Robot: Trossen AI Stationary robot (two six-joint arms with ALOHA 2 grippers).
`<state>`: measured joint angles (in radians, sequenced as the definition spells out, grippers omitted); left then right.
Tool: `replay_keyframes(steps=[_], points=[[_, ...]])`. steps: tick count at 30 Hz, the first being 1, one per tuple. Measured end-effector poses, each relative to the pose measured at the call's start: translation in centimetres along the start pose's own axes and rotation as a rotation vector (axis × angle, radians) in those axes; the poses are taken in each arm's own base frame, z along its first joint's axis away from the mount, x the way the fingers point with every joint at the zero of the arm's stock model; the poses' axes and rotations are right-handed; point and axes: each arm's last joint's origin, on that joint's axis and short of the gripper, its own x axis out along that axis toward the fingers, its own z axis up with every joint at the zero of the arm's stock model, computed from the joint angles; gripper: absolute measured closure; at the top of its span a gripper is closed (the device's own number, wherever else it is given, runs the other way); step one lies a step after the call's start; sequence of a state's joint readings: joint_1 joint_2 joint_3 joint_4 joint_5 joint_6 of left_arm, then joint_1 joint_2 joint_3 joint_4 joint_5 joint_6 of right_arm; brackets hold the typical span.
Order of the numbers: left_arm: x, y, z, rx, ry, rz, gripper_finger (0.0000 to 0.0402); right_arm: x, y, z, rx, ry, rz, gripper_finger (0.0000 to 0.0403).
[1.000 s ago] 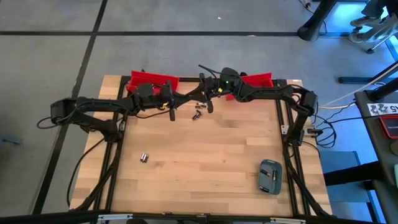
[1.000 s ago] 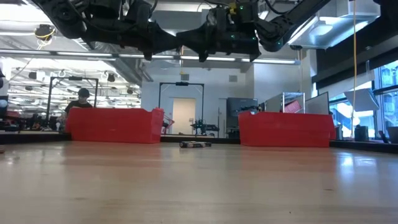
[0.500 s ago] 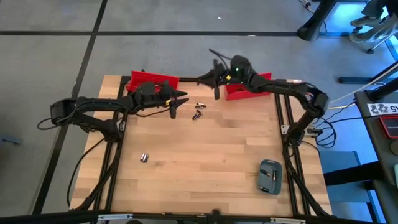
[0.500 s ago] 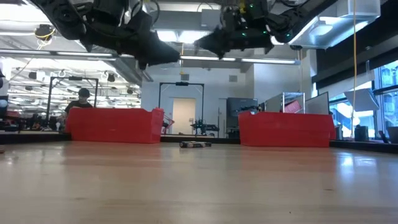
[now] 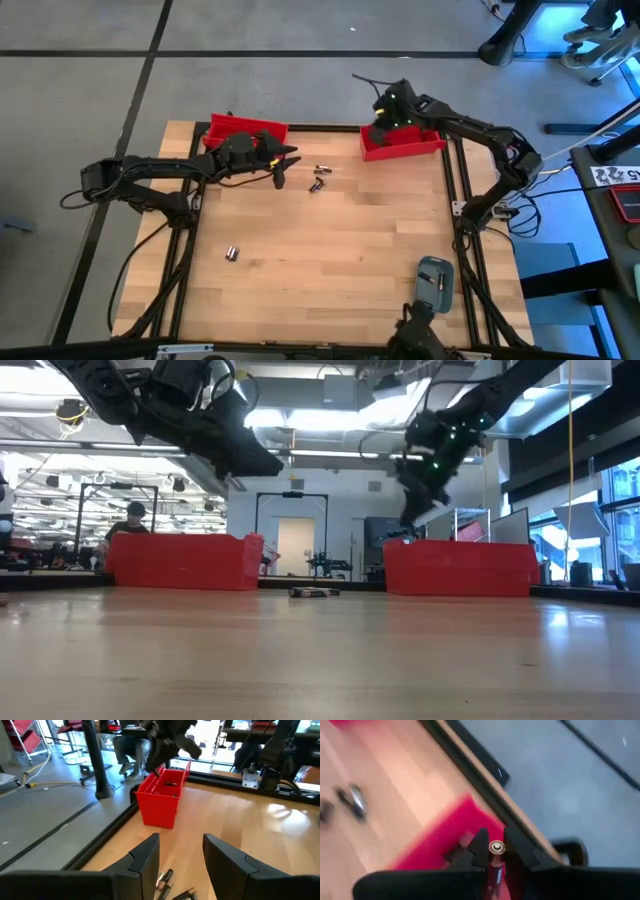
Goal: Sort batteries
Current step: Put the small black battery into the right red bin
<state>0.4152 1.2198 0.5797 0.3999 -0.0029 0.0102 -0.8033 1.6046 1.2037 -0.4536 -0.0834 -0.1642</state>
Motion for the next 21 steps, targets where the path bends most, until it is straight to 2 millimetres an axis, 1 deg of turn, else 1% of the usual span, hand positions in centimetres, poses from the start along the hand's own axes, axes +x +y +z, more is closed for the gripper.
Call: replay_keyframes(steps=[3, 7, 11, 14, 17, 21], points=[[0.0, 0.0, 0.0, 0.016, 0.0, 0.009, 0.0262, 0.5, -0.2, -1.0, 0.0, 0.088, -0.021, 0.0375], [0.0, 0.0, 0.0, 0.024, 0.0, 0.012, 0.0263, 2.0, 0.0, -2.5, -0.038, 0.169, -0.01, 0.0375], [0.0, 0.0, 0.0, 0.019, 0.001, 0.013, 0.0263, 3.2, -0.1, -3.1, -0.046, 0.208, -0.022, 0.0375], [0.0, 0.0, 0.0, 0.018, 0.002, 0.013, 0.0263, 3.8, -0.3, -3.4, -0.05, 0.229, -0.026, 0.0375], [0.0, 0.0, 0.0, 0.016, 0.002, 0.013, 0.0263, 4.4, -0.8, -3.9, -0.035, 0.26, -0.026, 0.0374], [0.0, 0.0, 0.0, 0.016, 0.002, 0.013, 0.0263, 5.0, -1.4, -4.3, 0.008, 0.281, -0.008, 0.0364]])
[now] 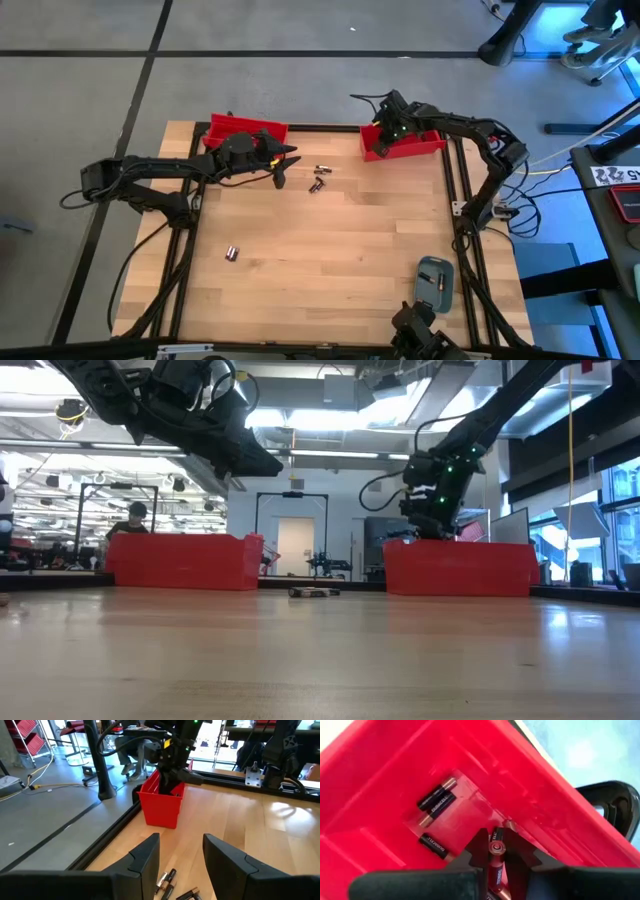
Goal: Sort batteries
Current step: Put the small black battery into the right red bin, then adjust the right red bin
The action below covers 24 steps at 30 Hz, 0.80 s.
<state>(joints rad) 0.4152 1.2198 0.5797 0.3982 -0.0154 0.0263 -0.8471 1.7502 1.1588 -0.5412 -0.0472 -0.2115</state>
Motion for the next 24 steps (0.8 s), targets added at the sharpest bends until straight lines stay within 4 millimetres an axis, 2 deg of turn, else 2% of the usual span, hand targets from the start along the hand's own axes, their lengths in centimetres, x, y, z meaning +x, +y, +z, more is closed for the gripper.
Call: replay_keyframes(steps=[13, 19, 24], points=[[0.0, 0.0, 0.0, -0.01, 0.0, 0.0, 0.0263, 0.3, 0.1, -0.2, 0.005, 0.021, -0.013, 0.0349], [0.0, 0.0, 0.0, -0.011, 0.0, 0.0, 0.0263, -0.5, -0.1, 0.7, 0.003, 0.016, -0.025, 0.0263], [0.0, 0.0, 0.0, -0.02, 0.0, 0.0, 0.0263, -2.7, -0.3, 2.0, -0.028, 0.062, -0.015, 0.0194]])
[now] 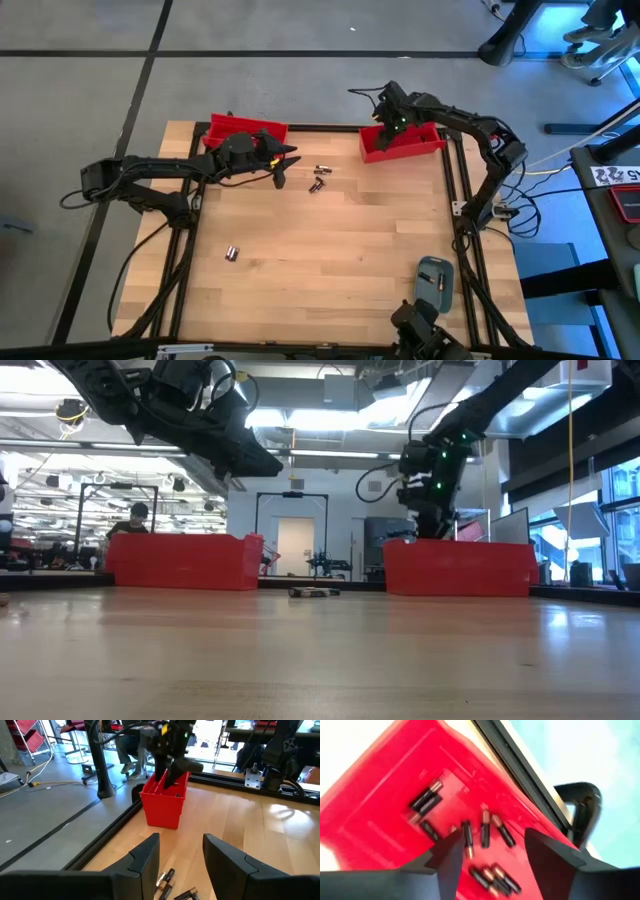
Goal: Sort batteries
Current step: Adjust the right red bin
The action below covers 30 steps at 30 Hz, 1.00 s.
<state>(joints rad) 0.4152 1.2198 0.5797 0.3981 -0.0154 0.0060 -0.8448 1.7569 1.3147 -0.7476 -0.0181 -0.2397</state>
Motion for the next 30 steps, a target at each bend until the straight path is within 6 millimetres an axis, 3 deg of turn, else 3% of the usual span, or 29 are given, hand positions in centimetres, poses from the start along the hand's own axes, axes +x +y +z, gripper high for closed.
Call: replay_keyframes(steps=[4, 7, 12, 16, 22, 26, 30], points=[[0.0, 0.0, 0.0, 0.0, 0.0, 0.0, 0.0263, -2.2, 0.1, 0.7, -0.043, 0.054, 0.023, 0.0173], [0.0, 0.0, 0.0, -0.002, 0.001, 0.0, 0.0263, -3.0, 1.3, 0.4, -0.164, 0.113, 0.12, 0.0175], [0.0, 0.1, -0.3, -0.004, 0.031, 0.05, 0.0263, -3.5, 5.0, -0.1, -0.301, 0.158, 0.307, 0.021], [0.0, 0.3, -0.5, -0.003, 0.047, 0.095, 0.0263, -2.2, 7.7, -0.6, -0.378, 0.136, 0.367, 0.0257], [0.0, 0.3, -0.5, -0.004, 0.055, 0.103, 0.0263, 0.7, 8.3, -1.3, -0.398, 0.08, 0.169, 0.0327], [-0.1, 0.9, -1.0, -0.086, 0.093, 0.17, 0.0263, 1.0, 7.6, -0.6, -0.366, 0.021, 0.031, 0.0359], [-0.4, 2.9, -1.9, -0.26, 0.157, 0.335, 0.0263, 1.1, 6.5, 0.1, -0.338, -0.029, -0.076, 0.038]])
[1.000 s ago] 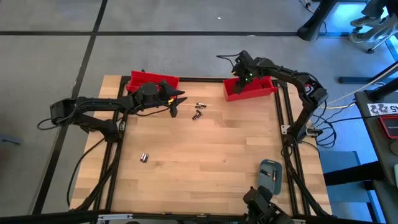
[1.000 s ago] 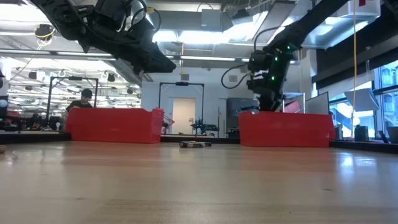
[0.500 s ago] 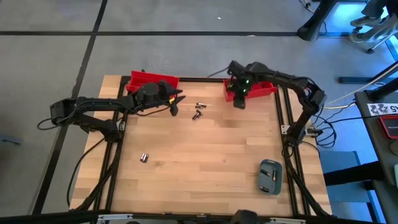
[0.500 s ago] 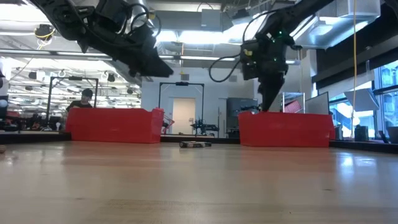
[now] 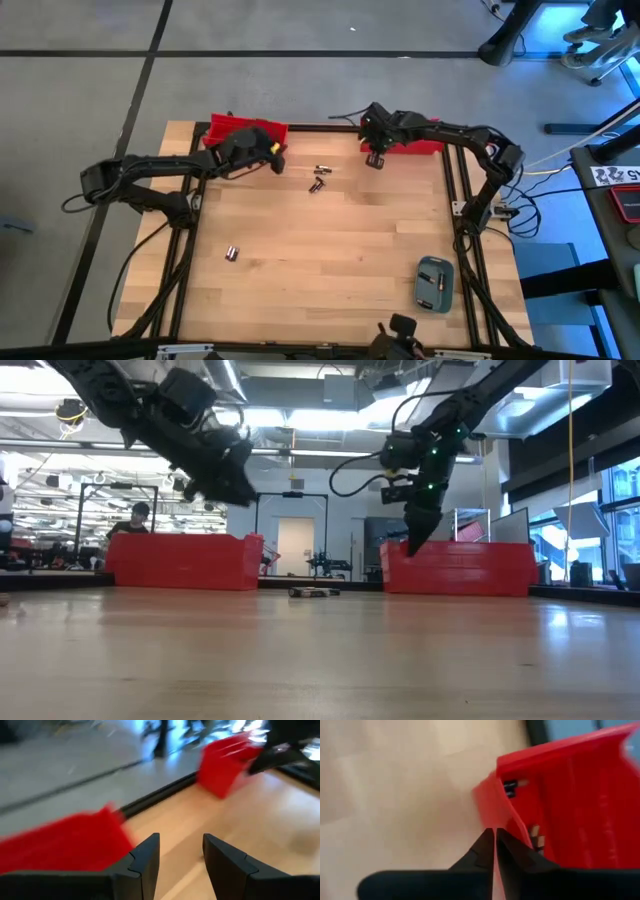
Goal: Sort batteries
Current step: Adjust the right red bin, then put the small silver battery into the left red bin
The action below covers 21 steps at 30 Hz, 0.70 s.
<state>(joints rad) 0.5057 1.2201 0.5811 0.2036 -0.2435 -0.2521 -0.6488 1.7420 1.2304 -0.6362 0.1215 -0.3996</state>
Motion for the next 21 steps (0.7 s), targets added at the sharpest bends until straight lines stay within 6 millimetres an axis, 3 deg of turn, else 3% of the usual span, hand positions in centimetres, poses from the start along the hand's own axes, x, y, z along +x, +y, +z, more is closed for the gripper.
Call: replay_keyframes(steps=[6, 11, 16, 21], points=[[0.2, 2.7, -0.2, -0.067, 0.174, 0.127, 0.0263, -0.4, -0.5, 0.4, 0.009, -0.045, -0.07, 0.0394], [0.3, 4.0, 0.1, -0.073, 0.214, 0.097, 0.0263, -2.6, 0.1, 1.2, -0.03, -0.148, -0.066, 0.0395], [0.3, 4.1, 0.2, -0.031, 0.209, 0.071, 0.0263, -4.3, 0.8, 2.3, -0.05, -0.285, -0.044, 0.0395], [0.0, 2.9, 1.2, 0.017, 0.279, -0.133, 0.0263, -4.5, 1.4, 2.6, -0.066, -0.321, 0.006, 0.0395]])
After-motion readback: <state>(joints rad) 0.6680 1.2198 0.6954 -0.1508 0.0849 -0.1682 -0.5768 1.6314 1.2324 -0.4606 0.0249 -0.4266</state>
